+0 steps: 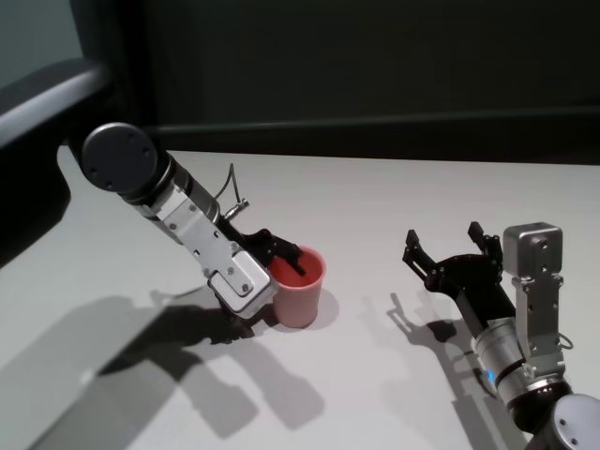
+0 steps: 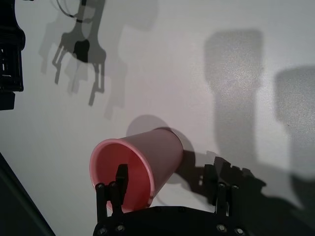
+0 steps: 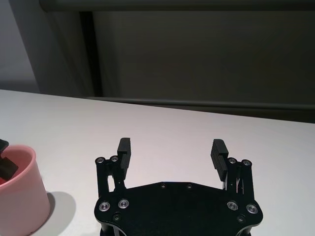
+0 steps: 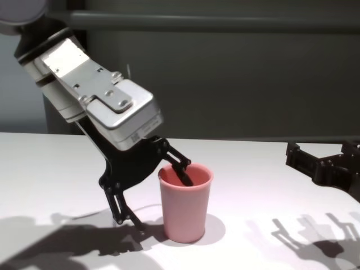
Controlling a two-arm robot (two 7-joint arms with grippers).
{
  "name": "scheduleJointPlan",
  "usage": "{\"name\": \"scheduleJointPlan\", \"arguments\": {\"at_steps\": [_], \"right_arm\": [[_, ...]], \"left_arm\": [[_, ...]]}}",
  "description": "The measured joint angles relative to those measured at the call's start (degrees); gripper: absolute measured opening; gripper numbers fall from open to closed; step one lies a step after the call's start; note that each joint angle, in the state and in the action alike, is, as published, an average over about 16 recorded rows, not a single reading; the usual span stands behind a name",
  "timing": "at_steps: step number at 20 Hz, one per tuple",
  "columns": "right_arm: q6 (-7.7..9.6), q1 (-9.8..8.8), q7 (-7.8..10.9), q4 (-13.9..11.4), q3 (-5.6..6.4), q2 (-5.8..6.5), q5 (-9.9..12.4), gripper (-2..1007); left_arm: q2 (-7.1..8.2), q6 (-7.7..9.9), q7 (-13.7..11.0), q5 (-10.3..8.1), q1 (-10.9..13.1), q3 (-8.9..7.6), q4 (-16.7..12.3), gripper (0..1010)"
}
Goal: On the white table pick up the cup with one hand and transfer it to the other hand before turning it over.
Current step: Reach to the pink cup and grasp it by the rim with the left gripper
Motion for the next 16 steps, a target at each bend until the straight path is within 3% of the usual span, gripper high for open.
{"name": "scheduleJointPlan", "arguments": {"at_steps": [16], "right_arm": [[0.00, 0.00, 0.00, 0.00, 0.00, 0.00, 0.00, 1001]], "left_arm": [[0.04, 0.62, 0.08, 0.11, -0.17, 0.24, -0.13, 960]]}}
